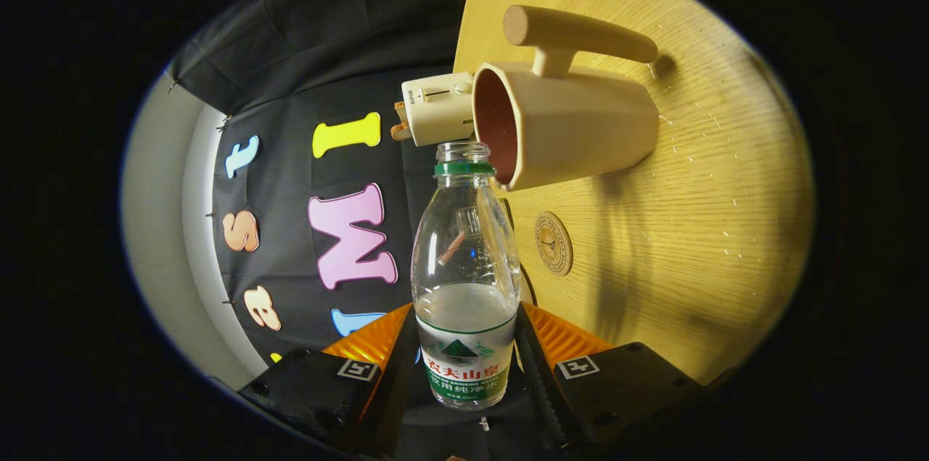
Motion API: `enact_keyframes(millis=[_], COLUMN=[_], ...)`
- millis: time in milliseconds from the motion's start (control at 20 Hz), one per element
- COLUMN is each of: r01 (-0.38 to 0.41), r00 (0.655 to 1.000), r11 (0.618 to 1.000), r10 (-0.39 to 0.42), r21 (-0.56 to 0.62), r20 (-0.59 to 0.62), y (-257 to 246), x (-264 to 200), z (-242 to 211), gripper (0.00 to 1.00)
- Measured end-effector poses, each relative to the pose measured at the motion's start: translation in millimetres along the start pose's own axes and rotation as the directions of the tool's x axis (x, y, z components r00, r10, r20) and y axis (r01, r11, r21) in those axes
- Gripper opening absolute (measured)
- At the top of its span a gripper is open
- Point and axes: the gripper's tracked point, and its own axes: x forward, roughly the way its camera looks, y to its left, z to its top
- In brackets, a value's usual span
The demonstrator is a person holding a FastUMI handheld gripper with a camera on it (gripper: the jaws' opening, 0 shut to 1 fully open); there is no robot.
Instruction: Take the bottle from table, then pour the juice into the cup, finally place the bottle on the coaster
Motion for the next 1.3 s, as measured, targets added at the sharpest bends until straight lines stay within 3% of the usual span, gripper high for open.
enact_keyframes(millis=[1300], r01=[-0.021], r00=[1.000], r11=[0.988], r10=[0.024], r21=[0.151], r20=[-0.017], y=[23.9], x=[-6.9], z=[-0.1], gripper=[0.74])
